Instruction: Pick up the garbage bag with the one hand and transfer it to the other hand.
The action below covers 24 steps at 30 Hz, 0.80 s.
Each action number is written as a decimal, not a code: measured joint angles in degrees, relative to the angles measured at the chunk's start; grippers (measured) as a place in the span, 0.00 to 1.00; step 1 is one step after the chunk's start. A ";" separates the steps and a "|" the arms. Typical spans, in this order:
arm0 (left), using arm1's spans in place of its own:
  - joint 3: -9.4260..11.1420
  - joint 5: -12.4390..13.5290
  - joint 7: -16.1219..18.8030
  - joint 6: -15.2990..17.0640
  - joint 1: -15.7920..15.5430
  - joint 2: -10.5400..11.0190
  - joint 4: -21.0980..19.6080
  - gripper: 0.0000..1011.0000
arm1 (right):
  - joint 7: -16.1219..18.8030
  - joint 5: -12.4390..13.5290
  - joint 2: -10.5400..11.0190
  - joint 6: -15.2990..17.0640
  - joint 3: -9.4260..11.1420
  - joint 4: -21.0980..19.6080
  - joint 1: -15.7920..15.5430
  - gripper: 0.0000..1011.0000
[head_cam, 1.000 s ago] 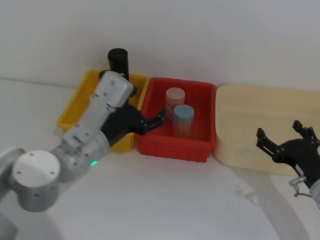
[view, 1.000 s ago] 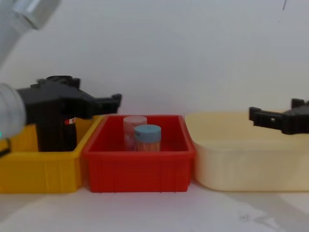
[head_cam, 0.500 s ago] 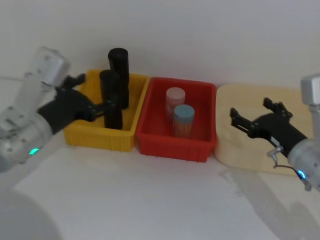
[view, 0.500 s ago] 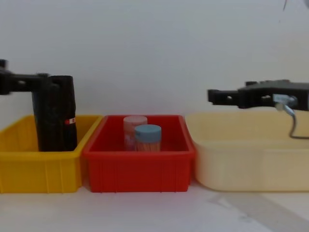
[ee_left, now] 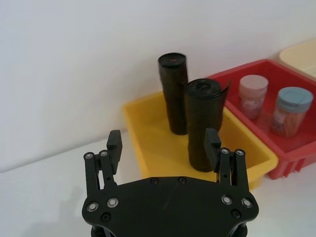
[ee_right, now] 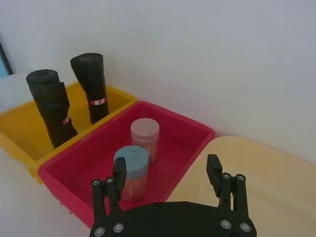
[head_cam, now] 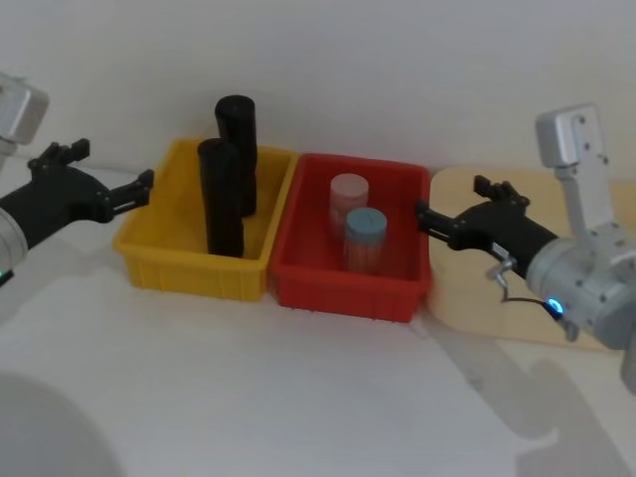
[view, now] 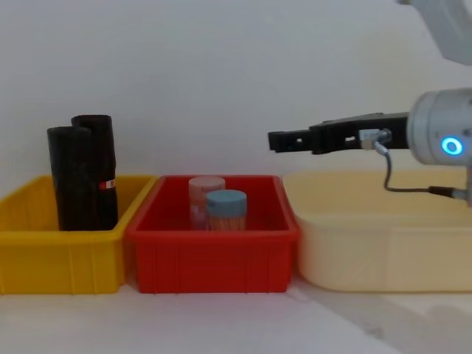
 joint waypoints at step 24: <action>4.78 -5.54 -13.64 -2.49 -9.18 -1.13 13.09 0.99 | 2.54 -0.63 -2.53 1.33 -2.72 3.94 4.68 0.99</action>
